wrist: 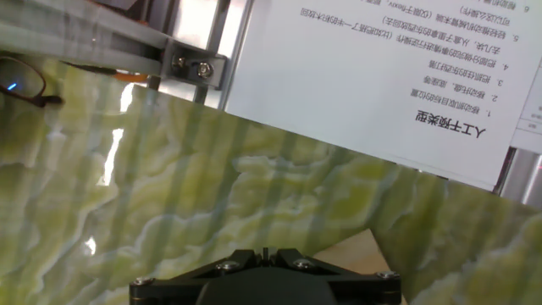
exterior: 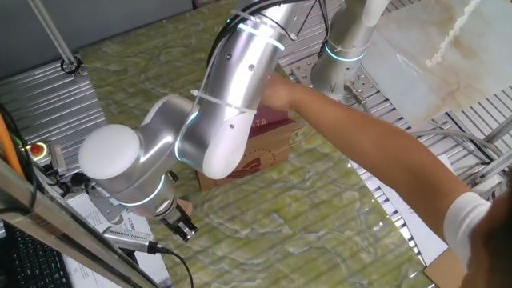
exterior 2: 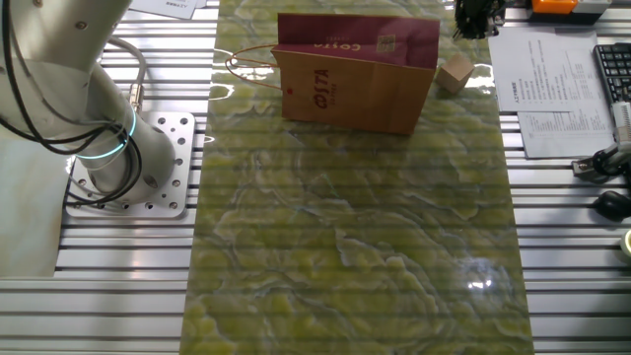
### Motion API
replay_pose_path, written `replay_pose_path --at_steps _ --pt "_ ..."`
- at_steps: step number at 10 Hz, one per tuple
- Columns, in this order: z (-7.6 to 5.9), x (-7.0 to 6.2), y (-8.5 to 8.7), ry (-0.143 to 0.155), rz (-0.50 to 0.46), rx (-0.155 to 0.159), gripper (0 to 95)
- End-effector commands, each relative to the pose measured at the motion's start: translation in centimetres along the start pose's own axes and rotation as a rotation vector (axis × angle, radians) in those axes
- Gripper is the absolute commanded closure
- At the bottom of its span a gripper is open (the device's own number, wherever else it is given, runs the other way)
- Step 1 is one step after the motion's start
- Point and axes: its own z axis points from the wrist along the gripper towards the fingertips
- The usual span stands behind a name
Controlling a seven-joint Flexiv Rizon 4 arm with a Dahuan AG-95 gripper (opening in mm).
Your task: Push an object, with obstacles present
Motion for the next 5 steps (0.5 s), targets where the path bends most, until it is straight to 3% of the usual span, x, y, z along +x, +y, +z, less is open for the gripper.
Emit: replay_pose_path --at_steps 1,5 --pt "0.25 -0.17 -0.07 0.001 0.001 0.001 95.0" --pt "0.42 -0.10 -0.14 0.000 0.003 0.003 95.0"
